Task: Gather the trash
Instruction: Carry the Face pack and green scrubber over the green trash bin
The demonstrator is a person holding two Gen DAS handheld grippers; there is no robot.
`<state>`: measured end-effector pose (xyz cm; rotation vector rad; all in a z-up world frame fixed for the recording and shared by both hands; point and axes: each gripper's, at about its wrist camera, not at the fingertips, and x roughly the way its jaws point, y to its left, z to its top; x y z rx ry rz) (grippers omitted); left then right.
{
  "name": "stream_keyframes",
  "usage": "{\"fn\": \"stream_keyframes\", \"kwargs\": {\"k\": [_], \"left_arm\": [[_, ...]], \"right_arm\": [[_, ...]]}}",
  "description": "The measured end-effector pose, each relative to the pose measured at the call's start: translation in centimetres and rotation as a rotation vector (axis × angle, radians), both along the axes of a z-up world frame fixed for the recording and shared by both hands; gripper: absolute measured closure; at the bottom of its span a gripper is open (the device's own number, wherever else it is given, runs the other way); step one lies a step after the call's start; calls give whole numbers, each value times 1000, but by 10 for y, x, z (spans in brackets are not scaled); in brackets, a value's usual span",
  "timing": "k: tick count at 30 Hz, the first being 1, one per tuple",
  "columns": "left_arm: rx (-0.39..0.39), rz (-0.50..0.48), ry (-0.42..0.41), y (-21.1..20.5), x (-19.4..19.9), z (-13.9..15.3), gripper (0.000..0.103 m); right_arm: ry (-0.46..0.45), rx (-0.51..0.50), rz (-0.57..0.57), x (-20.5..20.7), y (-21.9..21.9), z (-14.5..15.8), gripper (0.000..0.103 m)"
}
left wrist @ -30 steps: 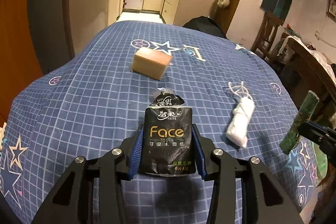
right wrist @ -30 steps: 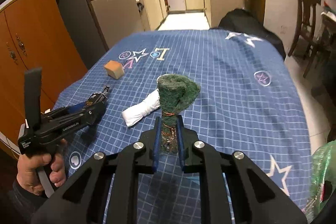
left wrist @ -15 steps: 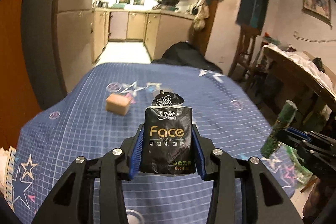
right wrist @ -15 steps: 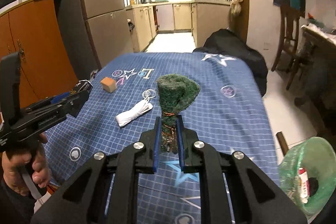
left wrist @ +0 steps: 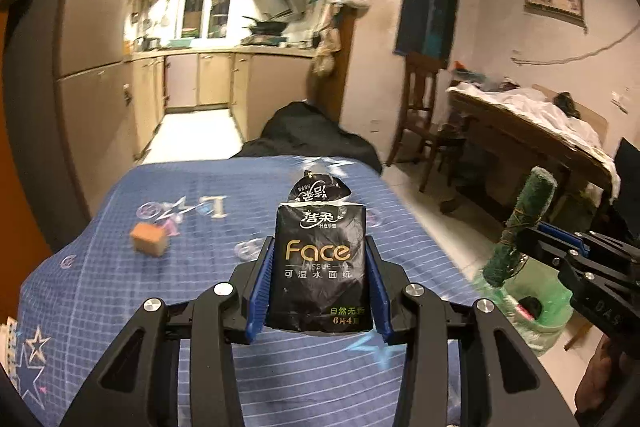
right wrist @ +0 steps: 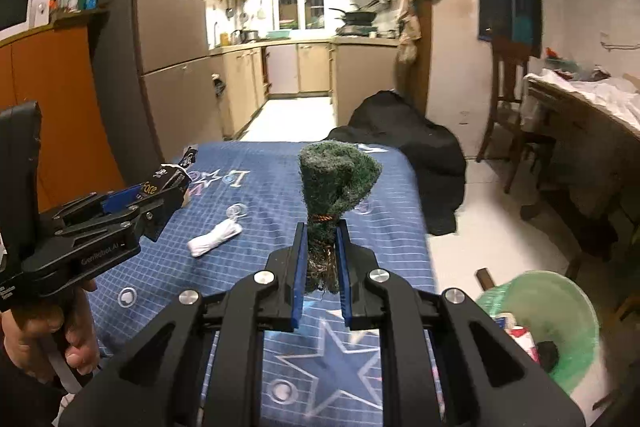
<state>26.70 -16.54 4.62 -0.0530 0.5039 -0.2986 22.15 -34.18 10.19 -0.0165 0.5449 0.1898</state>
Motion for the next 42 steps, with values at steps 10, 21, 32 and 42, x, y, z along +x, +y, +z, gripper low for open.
{"fn": "stream_keyframes", "kwargs": {"k": [10, 21, 32, 42], "left_arm": [[-8, -171, -37, -112, -3, 21, 60], [11, -342, -48, -230, 6, 22, 60], [82, -475, 2, -344, 15, -8, 60], [173, -529, 125, -408, 47, -67, 60]], "right_arm": [[-29, -31, -153, -23, -78, 17, 91], [-15, -44, -321, -43, -171, 13, 91], [88, -10, -393, -42, -234, -12, 91], [248, 77, -397, -17, -276, -48, 91]]}}
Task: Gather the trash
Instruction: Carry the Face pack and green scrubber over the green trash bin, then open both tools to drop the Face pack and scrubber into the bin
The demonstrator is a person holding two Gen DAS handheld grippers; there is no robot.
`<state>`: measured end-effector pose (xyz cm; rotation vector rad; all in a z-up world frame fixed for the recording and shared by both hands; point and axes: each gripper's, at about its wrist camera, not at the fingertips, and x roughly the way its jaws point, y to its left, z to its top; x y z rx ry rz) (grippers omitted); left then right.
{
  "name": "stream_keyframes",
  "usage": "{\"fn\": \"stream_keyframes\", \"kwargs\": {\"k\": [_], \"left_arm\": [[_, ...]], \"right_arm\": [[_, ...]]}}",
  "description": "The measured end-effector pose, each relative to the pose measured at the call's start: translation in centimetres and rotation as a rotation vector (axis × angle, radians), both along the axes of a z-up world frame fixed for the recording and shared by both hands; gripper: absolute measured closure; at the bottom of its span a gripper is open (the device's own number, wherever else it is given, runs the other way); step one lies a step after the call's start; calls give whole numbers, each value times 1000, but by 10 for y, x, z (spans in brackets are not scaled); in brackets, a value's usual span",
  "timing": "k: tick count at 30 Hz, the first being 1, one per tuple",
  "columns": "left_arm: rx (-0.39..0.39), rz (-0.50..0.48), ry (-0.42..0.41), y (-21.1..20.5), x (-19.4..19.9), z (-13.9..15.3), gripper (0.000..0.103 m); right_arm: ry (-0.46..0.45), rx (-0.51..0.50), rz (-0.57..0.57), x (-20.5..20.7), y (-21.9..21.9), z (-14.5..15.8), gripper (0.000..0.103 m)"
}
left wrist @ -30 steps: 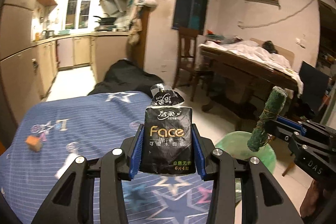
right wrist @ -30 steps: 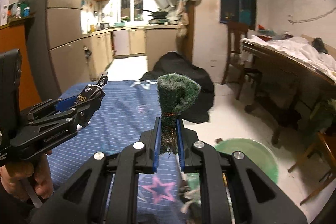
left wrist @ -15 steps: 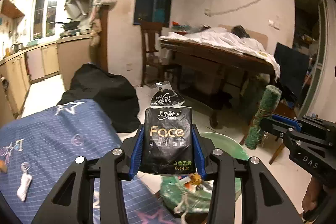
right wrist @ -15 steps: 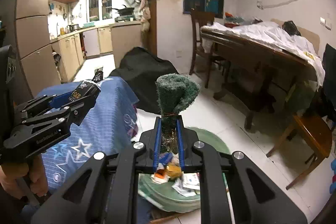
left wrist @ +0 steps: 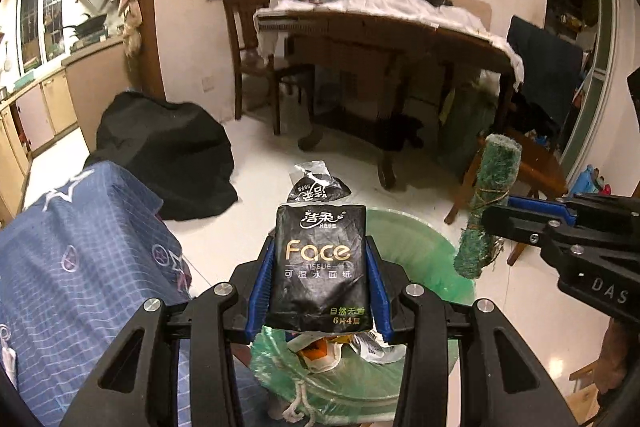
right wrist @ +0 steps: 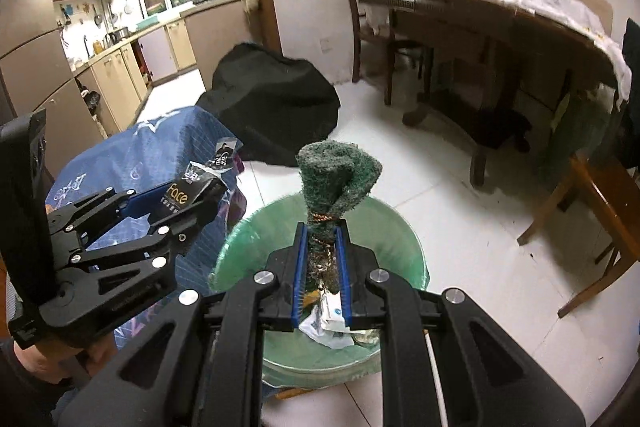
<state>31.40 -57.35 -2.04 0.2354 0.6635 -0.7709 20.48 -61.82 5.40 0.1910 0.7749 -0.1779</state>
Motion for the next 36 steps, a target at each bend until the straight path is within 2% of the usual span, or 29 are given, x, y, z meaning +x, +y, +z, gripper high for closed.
{"fn": "stream_keyframes", "kwargs": {"k": [9, 18, 36], "left_arm": [[67, 16, 79, -13, 30, -41, 60], [110, 24, 109, -23, 44, -65, 60], [122, 35, 109, -26, 43, -71, 60]], "right_arm": [[95, 73, 3, 20, -23, -33, 91], [118, 90, 8, 24, -31, -47, 91], [122, 92, 7, 26, -37, -53, 91]]}}
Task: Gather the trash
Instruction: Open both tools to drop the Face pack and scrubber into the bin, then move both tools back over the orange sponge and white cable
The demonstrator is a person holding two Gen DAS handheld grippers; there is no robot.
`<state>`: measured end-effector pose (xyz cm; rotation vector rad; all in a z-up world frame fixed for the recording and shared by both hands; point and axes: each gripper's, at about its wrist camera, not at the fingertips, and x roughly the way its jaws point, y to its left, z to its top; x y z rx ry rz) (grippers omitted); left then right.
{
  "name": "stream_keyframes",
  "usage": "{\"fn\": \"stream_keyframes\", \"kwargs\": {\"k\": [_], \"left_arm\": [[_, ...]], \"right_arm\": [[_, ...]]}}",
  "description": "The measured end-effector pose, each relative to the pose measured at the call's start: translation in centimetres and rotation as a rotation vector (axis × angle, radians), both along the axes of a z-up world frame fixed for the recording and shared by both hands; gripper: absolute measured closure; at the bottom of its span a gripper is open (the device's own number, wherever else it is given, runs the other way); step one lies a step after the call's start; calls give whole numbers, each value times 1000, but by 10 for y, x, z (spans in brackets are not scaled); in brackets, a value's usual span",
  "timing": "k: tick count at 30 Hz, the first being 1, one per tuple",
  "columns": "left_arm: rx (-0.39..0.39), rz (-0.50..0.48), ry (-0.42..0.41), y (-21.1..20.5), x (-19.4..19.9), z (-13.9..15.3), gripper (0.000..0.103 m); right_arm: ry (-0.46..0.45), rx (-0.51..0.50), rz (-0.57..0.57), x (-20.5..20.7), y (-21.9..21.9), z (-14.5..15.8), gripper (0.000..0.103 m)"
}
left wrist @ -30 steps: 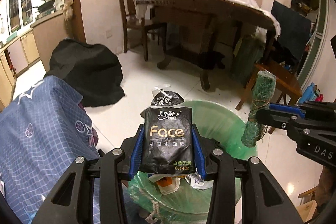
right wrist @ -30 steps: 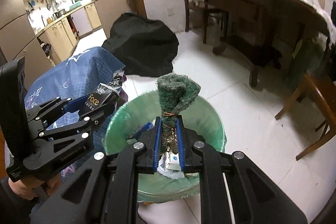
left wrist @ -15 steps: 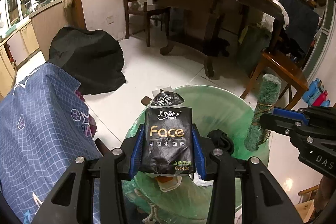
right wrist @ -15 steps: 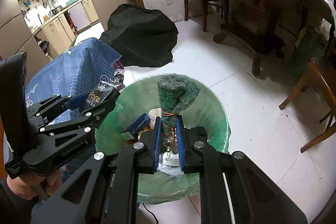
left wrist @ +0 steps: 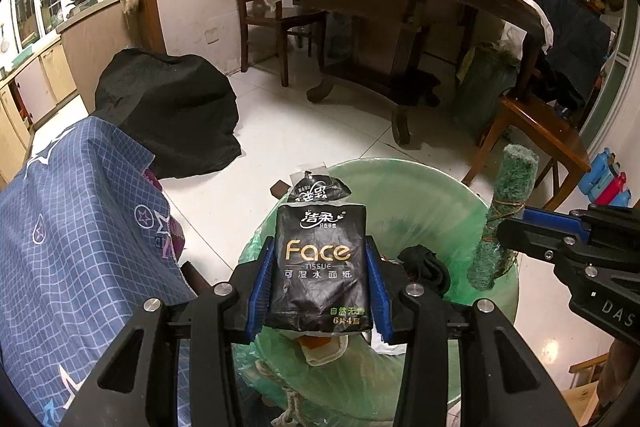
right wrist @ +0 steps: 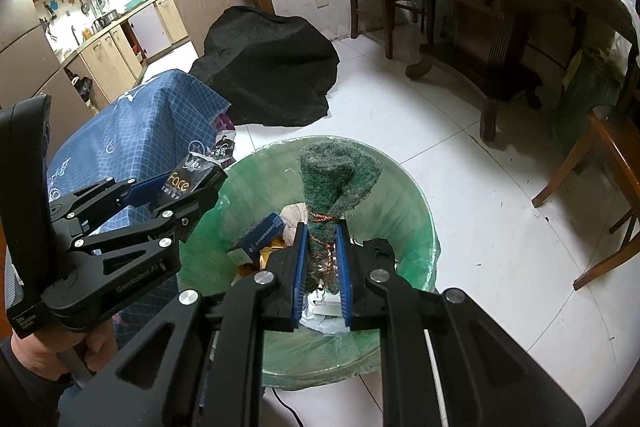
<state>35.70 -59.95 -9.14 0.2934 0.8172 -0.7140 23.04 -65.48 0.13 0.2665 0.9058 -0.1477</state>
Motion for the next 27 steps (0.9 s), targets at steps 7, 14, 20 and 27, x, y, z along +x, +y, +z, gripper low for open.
{"fn": "stream_keyframes", "kwargs": {"k": [7, 14, 20, 27], "left_arm": [[0, 5, 3, 1, 2, -2, 59], [10, 15, 18, 2, 8, -7, 40], [18, 28, 30, 4, 12, -12, 36], [31, 33, 37, 6, 14, -15, 33]], "right_arm": [[0, -1, -1, 0, 0, 0, 90], [-8, 14, -15, -1, -4, -5, 82], [-22, 20, -37, -4, -9, -6, 52], [-58, 20, -64, -13, -13, 0, 34]]}}
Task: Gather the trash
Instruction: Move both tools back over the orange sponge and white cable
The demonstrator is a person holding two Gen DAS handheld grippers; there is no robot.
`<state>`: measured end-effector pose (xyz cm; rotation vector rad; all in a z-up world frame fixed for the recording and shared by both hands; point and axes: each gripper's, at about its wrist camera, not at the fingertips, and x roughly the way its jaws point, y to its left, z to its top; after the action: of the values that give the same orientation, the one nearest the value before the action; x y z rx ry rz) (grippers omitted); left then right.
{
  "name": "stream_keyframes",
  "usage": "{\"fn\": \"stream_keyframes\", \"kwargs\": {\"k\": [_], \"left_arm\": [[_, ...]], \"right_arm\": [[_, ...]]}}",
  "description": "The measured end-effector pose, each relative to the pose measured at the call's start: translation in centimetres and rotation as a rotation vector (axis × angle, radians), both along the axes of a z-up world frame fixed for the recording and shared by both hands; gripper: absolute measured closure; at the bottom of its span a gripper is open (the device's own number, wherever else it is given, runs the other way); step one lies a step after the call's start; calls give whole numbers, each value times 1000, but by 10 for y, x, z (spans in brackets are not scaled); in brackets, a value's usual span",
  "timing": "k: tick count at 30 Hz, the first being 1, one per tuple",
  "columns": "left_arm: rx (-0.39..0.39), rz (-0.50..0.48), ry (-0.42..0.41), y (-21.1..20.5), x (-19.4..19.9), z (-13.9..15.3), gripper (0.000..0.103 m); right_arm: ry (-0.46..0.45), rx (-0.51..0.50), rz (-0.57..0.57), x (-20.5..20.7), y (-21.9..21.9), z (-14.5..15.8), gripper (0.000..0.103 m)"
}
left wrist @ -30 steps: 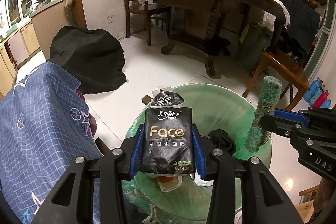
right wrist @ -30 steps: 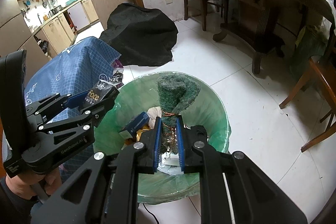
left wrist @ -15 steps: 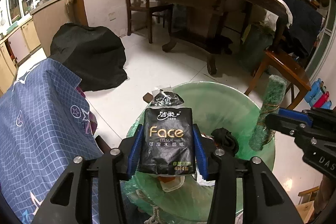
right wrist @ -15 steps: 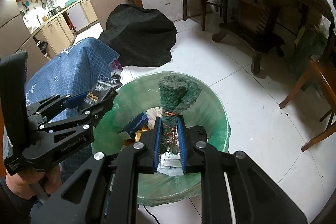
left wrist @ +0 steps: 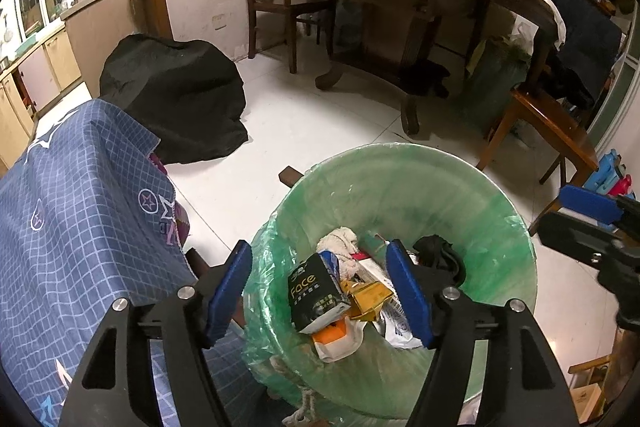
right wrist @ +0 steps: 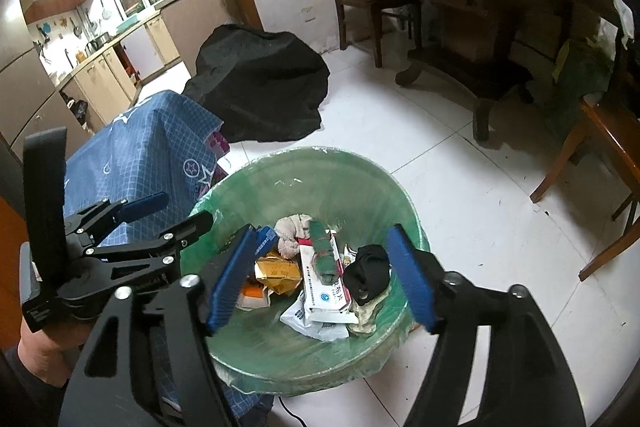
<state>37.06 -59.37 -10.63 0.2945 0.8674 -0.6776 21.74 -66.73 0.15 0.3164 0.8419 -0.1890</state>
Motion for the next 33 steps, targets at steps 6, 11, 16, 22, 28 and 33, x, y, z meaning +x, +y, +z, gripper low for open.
{"fn": "stream_keyframes", "kwargs": {"k": [6, 11, 16, 22, 28, 33], "left_arm": [[-1, -1, -8, 13, -4, 7, 33], [-41, 18, -62, 50, -17, 31, 33], [-97, 107, -139, 125, -36, 57, 33], [-107, 218, -187, 224, -55, 72, 33], [-108, 358, -190, 321, -62, 75, 33], [-109, 455, -183, 391, -62, 75, 33]], "right_arm": [[-94, -61, -20, -22, 15, 23, 21], [-215, -184, -13, -49, 54, 49, 12], [-315, -236, 51, -66, 106, 60, 9], [-387, -203, 127, -71, 161, 67, 7], [-395, -161, 226, -60, 213, 70, 6], [-364, -79, 304, -51, 258, 63, 6]]}}
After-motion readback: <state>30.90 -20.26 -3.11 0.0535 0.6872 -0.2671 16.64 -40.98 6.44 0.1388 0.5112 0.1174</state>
